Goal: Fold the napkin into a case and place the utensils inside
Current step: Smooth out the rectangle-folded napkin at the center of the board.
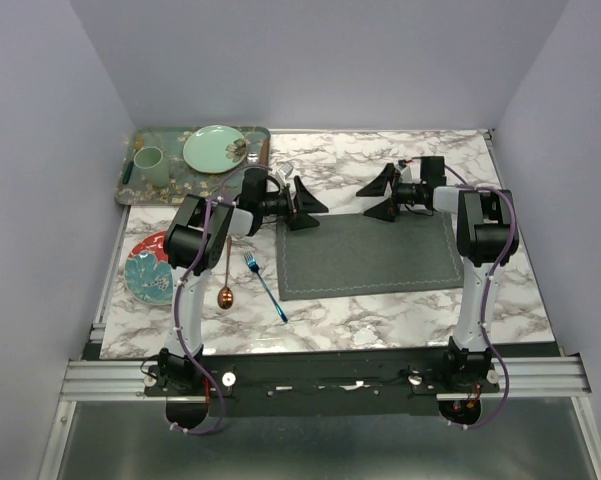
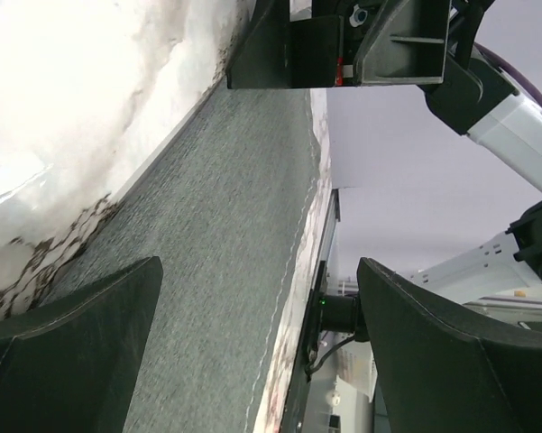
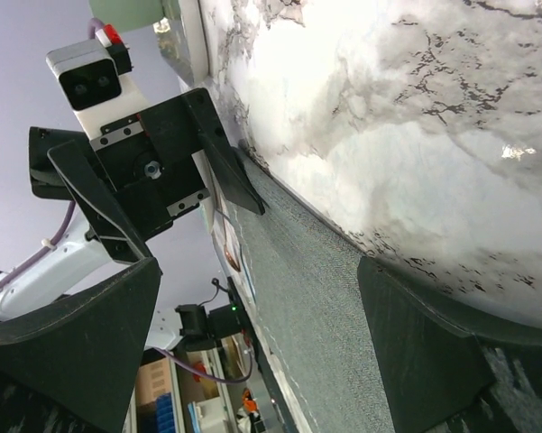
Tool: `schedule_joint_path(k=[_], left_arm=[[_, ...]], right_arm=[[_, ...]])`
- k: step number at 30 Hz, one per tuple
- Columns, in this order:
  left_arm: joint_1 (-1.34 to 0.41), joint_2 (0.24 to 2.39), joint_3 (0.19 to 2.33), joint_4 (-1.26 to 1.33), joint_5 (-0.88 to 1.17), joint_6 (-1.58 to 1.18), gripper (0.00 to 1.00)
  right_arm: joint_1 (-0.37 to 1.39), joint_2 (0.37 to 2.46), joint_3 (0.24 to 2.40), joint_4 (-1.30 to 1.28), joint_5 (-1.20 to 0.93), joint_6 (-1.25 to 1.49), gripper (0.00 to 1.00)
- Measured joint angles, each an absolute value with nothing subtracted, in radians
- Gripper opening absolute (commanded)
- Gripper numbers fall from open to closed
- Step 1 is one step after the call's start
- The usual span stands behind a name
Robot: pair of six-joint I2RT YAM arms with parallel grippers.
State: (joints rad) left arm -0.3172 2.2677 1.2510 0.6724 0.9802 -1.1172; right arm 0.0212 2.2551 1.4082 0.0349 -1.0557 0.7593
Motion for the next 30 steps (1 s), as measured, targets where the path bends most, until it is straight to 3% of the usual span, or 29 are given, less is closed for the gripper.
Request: schedule_joint_path(k=[19,30], left_arm=[[-0.272,2.235,1.262,0.499,1.045,-0.955,0.99],[-0.270,2.234,1.272,0.469,1.049,-0.937,0.99]], right_arm=[[0.065,2.206,1.413,-0.009,-1.038,0.706,1.00],[0.162,2.212,1.382,0.281,-1.119,0.910,1.00]])
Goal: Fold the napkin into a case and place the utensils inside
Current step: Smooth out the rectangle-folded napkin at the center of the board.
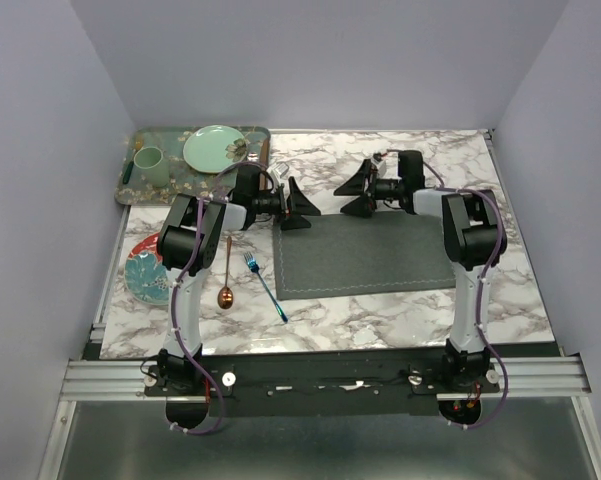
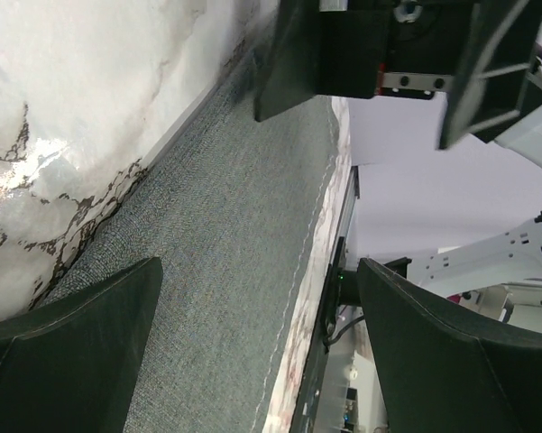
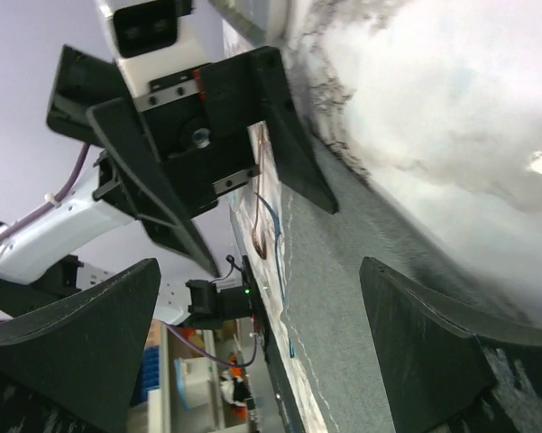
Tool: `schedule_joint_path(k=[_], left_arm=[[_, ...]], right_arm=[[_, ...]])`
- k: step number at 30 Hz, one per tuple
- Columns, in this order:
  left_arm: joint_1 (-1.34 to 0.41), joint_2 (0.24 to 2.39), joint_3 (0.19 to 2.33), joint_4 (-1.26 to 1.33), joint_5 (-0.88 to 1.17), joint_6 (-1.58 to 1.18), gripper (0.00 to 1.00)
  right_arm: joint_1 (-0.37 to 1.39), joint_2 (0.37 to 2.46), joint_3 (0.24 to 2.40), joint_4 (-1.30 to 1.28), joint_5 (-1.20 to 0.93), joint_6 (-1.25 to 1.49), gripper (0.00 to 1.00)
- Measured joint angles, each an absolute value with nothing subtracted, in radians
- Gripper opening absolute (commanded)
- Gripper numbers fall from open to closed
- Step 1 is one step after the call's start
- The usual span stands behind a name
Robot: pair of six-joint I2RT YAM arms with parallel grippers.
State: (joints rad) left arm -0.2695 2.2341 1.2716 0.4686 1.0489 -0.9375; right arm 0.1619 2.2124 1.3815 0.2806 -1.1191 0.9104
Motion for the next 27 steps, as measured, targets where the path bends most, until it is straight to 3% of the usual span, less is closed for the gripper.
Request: schedule_joint_path(k=[13,27], left_arm=[[-0.270,2.233,1.296,0.388,1.057,-0.878,0.99],[-0.266,2.233,1.339,0.260,1.075,-0.773,0.99]], right_arm=[[0.070,2.281,1.386,0.170,-1.115,0.876,1.00],[-0.138,2.280,1.512,-0.257,-1.139,0.561,0.99]])
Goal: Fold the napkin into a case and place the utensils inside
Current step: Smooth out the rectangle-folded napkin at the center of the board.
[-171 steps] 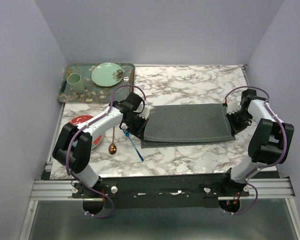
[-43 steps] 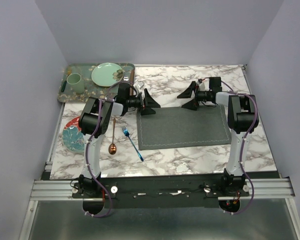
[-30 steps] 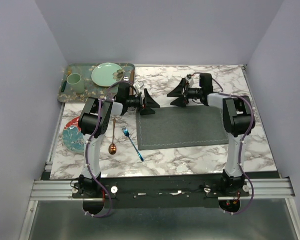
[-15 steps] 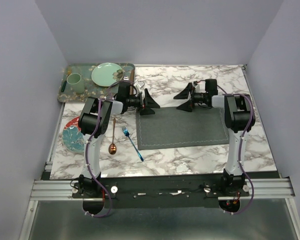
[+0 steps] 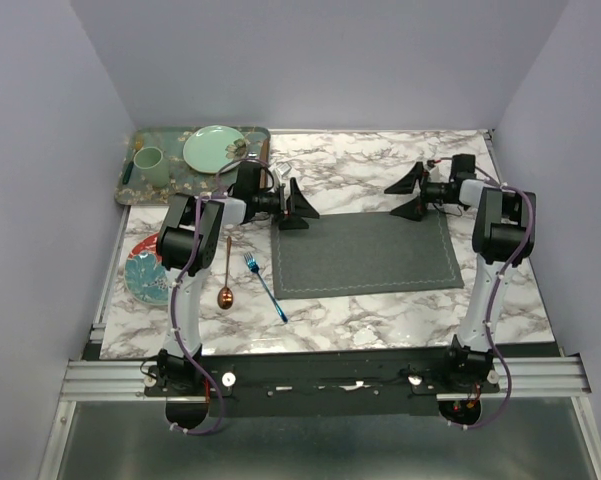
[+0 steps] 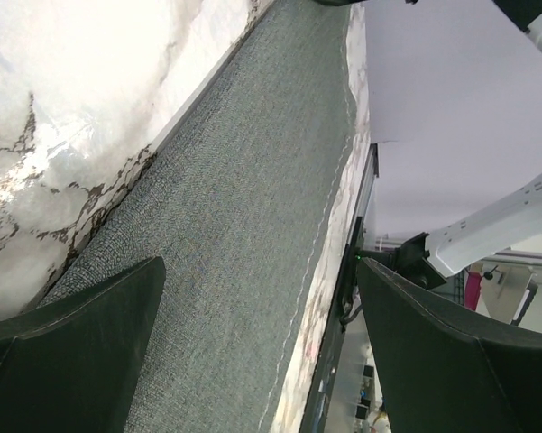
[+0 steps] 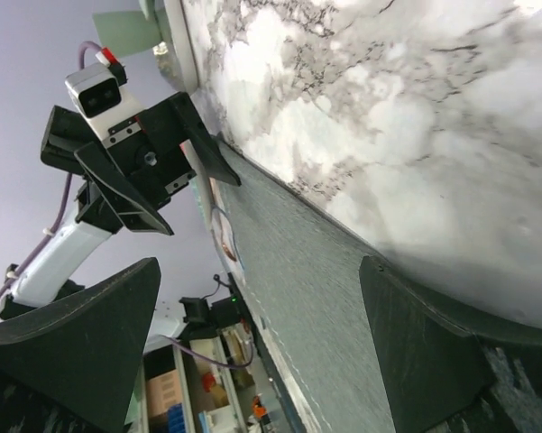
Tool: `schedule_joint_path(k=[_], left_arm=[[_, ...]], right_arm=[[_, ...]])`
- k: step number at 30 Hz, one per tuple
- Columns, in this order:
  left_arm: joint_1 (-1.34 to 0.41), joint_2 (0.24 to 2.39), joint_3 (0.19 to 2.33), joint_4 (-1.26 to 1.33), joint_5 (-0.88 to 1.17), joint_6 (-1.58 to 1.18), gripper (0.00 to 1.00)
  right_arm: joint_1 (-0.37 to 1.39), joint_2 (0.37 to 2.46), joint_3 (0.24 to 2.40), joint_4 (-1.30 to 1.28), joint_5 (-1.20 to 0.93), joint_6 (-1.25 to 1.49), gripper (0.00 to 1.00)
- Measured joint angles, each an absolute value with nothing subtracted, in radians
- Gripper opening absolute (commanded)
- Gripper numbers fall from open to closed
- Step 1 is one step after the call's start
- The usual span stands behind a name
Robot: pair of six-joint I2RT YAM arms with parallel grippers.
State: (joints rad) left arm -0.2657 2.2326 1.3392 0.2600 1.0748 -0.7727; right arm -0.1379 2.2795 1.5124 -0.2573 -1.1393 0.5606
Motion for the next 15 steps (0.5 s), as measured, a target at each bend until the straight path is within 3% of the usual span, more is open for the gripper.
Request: schedule_joint_path(k=[15], left_arm=[[-0.242,2.233,1.381,0.138,1.089,-0.687,0.99]], right_arm=[[-0.223,2.286,1.647,-0.635,-1.040,0.278,0.96]])
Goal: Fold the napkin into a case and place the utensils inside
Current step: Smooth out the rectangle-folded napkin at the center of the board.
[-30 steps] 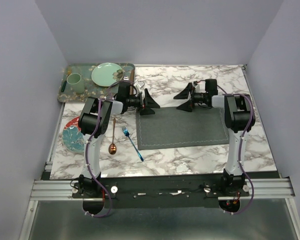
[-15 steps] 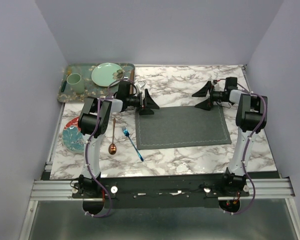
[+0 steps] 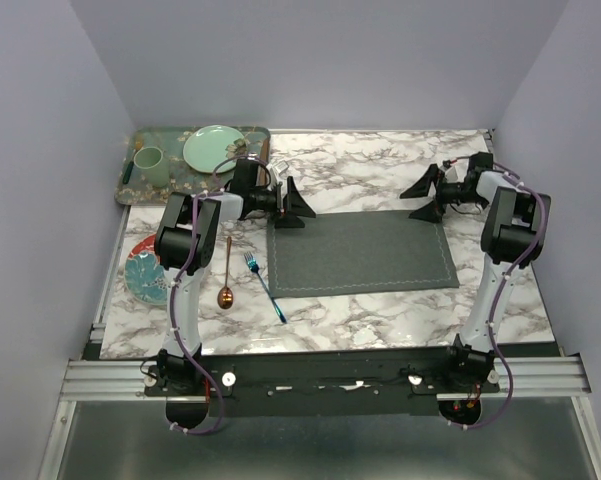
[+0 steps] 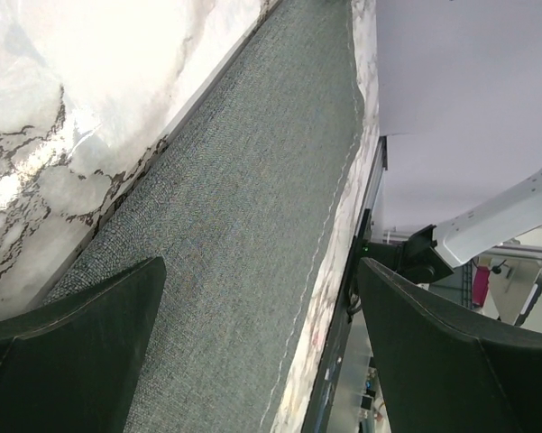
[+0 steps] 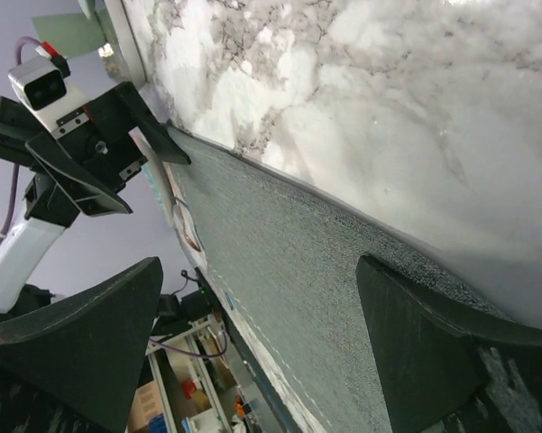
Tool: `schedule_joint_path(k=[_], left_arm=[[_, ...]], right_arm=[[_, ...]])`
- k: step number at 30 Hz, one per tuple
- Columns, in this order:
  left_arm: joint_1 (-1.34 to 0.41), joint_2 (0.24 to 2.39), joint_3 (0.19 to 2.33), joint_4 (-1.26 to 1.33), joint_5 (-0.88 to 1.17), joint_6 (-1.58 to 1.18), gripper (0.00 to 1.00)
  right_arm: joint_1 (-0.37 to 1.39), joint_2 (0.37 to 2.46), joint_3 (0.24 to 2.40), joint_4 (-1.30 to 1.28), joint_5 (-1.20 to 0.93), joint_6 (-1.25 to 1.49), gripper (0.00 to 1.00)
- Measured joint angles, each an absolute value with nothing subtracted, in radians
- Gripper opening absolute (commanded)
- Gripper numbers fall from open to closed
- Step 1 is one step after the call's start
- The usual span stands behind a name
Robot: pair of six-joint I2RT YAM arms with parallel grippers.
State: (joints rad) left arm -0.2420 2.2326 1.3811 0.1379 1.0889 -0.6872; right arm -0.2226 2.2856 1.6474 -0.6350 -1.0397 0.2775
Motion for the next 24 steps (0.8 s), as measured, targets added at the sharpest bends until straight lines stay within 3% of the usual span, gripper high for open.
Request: schedule_joint_path(k=[16,24], left_arm=[[-0.246,2.204,1.417,-0.017,1.067,-0.539,0.99],[-0.304,2.178,1.389,-0.024,1.047,-0.524,0.99]], right_arm=[[-0.292,2.124,1.373,-0.688,-1.033,0.169,0.96],[-0.294,2.022,1.358,-0.679,-1.131,0.139,0.98]])
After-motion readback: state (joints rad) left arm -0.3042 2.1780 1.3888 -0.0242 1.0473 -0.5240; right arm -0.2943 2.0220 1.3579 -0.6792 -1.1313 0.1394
